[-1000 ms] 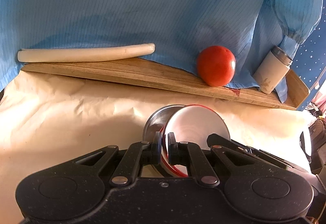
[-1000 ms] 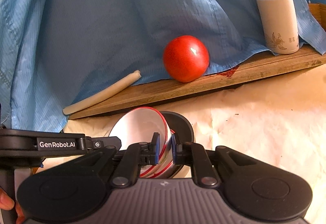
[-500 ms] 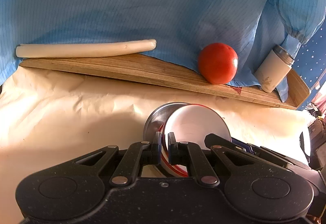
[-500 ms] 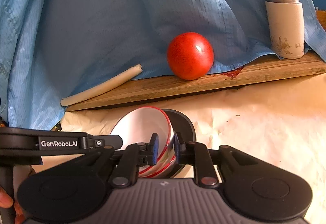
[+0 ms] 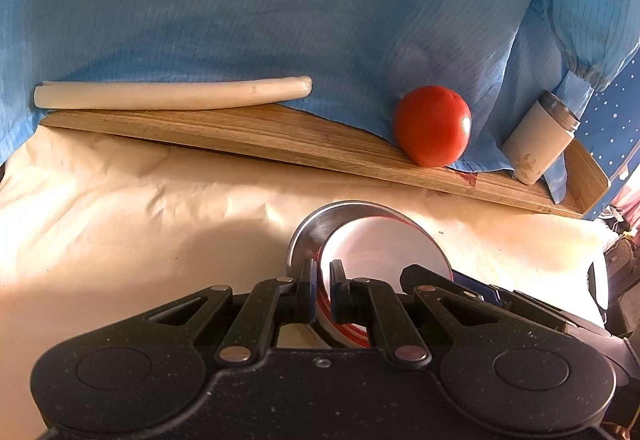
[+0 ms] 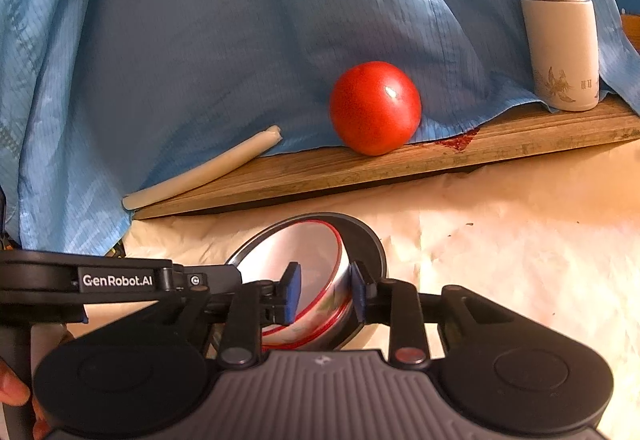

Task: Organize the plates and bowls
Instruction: 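Lower the floral bowl into the stacked white bowl and open the left gripper, then withdraw the open left gripper up from the stack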

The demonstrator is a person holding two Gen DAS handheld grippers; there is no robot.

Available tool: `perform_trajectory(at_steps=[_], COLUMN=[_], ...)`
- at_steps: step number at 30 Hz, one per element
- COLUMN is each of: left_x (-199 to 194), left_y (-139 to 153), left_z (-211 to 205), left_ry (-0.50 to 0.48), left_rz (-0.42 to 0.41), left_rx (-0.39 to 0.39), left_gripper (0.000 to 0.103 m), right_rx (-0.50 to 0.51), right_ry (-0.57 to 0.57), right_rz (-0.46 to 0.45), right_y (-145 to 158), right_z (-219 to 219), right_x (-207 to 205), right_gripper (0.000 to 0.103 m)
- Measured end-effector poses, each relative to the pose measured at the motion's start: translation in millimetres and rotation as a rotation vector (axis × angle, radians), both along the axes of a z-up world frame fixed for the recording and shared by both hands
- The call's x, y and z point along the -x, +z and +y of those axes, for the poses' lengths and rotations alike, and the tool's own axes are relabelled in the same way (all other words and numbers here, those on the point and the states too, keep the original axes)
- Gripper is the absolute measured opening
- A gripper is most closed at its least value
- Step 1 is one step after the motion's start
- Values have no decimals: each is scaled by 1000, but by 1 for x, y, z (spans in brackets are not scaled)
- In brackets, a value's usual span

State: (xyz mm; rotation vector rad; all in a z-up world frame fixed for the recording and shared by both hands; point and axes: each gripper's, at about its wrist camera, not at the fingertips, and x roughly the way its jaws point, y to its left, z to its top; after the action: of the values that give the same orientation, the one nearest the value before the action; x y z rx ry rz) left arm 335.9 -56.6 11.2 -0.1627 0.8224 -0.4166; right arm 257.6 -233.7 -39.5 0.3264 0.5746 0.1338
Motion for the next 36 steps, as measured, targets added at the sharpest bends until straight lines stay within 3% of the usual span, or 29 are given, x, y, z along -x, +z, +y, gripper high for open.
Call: perform_trajectory(at_steps=[11,13,17,23,25,29,35,36], left_x=[2,4,6,12,14,17,17,18], left_y=[1,3,6,13,15,19,27,28], left_z=[0,0,0,4,5,8,14,16], left_ry=[1,2,9,24,30,43,67,69], left_rz=[-5,-8,-17,-39,-49,-73,-99,-104], left_rx=[6,9,12,29,35,39,34,38], left_gripper=[9,17,19,39,54,71,84,94], right_rx=[-10,-20,-43,-49,-50,-51,-43,-40], right_ry=[10,13,25,32,31,21,19,21], right_rz=[-6,-9,-30,-65,-75,-96,-122,-123], right_y=[1,1,3,9,11,16,23,24], right_z=[-1,-2,-4,-6,-7,-8,-10,-10], right_x=[3,5,10,21,24,31,39,40], right_gripper=[36,40,51,67,73,97,103,103])
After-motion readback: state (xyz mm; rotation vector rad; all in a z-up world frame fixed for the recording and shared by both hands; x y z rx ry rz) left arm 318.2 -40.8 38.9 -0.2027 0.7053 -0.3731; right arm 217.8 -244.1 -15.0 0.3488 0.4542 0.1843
